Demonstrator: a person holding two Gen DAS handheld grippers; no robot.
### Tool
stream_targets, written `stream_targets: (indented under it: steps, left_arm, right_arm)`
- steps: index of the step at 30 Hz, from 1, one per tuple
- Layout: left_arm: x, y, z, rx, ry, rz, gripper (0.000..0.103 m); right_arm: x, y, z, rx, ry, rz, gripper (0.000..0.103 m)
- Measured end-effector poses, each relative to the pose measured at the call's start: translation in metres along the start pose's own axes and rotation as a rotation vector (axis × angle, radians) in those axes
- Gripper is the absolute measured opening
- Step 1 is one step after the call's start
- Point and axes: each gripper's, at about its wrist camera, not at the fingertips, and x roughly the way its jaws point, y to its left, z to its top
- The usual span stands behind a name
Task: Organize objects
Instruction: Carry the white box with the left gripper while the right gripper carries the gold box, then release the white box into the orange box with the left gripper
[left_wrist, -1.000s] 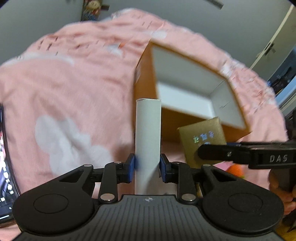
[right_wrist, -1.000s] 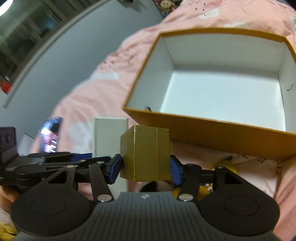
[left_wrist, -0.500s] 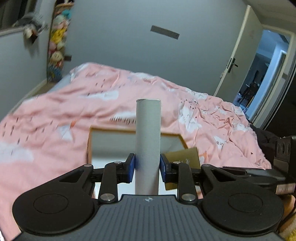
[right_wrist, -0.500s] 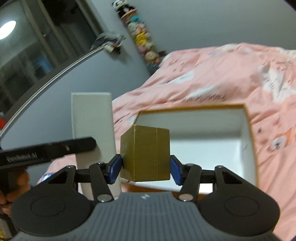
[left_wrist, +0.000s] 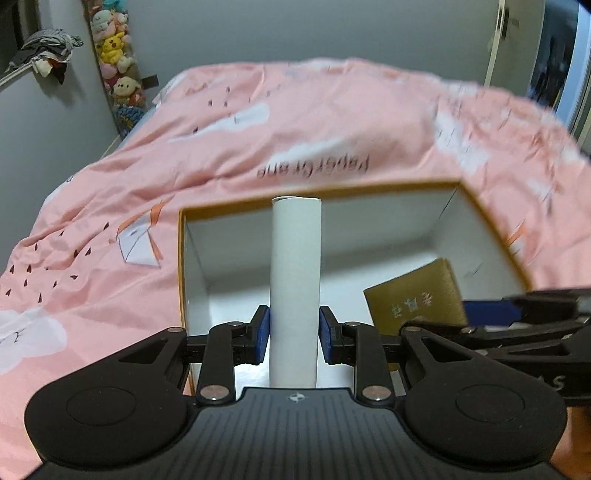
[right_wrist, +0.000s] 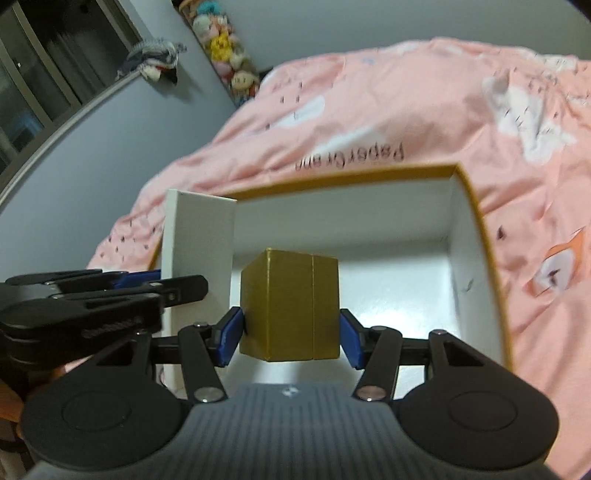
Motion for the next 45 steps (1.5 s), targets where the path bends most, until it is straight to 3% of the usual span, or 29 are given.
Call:
stream_targets:
  steps: [5, 8, 19, 24, 28, 33, 38, 45]
  left_arm:
    - [0.025, 0.001, -0.007, 0.054, 0.081, 0.064, 0.031]
    - [0.03, -0.005, -0.006, 0.103, 0.076, 0.142, 0.031]
    - [0.045, -0.025, -0.006, 0.204, 0.119, 0.266, 0.033]
    - [0.038, -0.018, -0.004, 0.135, 0.08, 0.248, 0.031]
    - [0.036, -0.018, -0.004, 0.143, 0.071, 0.211, 0.029]
    - [0.024, -0.001, 0.002, 0.111, 0.058, 0.018, 0.029]
    - [0.026, 0.017, 0.009, 0.122, 0.123, -0.122, 0.029]
    - [0.037, 0.019, 0.008, 0.189, 0.182, -0.086, 0.029]
  right_arm:
    - [0.029, -0.003, 0.002, -0.007, 0.064, -0.011, 0.057]
    - [0.037, -0.004, 0.003, -0.008, 0.081, -0.012, 0.057]
    - [0.04, -0.013, -0.004, 0.012, 0.108, -0.032, 0.057]
    - [0.033, -0.016, -0.007, 0.005, 0.106, -0.054, 0.057]
    - [0.031, -0.016, -0.009, 0.009, 0.11, -0.048, 0.057]
    - [0.028, -0.017, -0.01, 0.004, 0.113, -0.05, 0.057]
    - [0.027, -0.016, -0.008, 0.008, 0.118, -0.034, 0.054]
    - [0.035, -0.013, -0.009, 0.0, 0.141, -0.018, 0.052]
